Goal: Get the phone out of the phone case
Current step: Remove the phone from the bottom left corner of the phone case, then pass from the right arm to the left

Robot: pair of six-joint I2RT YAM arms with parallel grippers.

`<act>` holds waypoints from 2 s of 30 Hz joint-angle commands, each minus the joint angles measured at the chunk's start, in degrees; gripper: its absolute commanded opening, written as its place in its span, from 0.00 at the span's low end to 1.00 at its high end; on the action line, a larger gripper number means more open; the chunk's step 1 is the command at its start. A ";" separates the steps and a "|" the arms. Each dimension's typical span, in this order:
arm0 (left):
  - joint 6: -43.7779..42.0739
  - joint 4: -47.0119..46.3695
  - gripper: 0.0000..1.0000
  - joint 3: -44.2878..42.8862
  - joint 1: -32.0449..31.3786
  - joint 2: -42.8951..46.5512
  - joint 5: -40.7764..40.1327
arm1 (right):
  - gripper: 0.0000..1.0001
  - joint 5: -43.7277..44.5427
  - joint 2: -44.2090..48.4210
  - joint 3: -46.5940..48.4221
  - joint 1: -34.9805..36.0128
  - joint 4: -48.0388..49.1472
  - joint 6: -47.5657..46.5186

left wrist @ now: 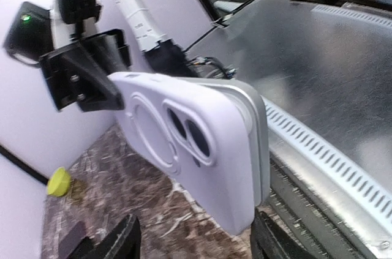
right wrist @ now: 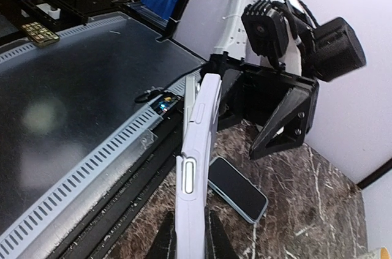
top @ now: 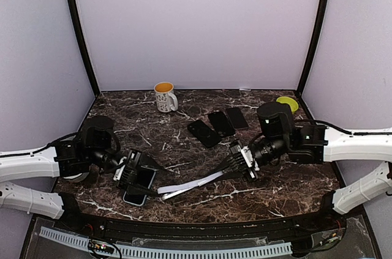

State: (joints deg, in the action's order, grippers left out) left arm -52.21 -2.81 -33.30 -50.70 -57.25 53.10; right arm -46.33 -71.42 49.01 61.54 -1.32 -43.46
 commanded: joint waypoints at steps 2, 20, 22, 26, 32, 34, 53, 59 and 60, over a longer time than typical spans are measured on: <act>0.16 -11.12 0.67 3.59 4.59 5.89 -13.16 | 0.00 9.84 6.25 -2.92 -2.30 4.32 0.19; 4.89 -31.36 0.62 10.03 8.47 12.14 -23.93 | 0.00 60.00 10.41 -15.46 -3.99 44.35 6.75; 6.30 -32.02 0.62 10.08 8.43 12.04 -23.41 | 0.00 64.25 9.36 -15.61 -3.98 49.09 8.59; 8.45 -33.06 0.60 10.22 8.48 11.35 -21.95 | 0.00 61.19 8.52 -14.65 -3.85 47.88 10.29; 9.76 -30.72 0.58 9.23 8.46 8.93 -16.78 | 0.00 42.61 10.27 -16.07 -1.76 42.43 6.06; 10.42 -30.60 0.57 9.00 8.43 8.31 -14.71 | 0.00 40.12 10.56 -16.58 -0.85 42.02 5.01; 14.28 -32.55 0.43 8.57 8.41 5.88 -5.13 | 0.00 25.55 9.46 -15.41 0.60 38.44 2.51; 15.72 -33.55 0.43 8.44 8.26 4.77 -2.89 | 0.00 24.16 8.56 -14.47 0.60 38.67 2.42; 15.90 -33.70 0.43 8.43 8.14 4.49 -2.55 | 0.00 23.96 8.44 -14.33 0.60 38.74 2.42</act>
State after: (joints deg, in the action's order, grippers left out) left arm -38.22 -34.28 -24.05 -42.59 -52.21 47.53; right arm -20.23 -62.87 31.81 61.80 32.45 -40.49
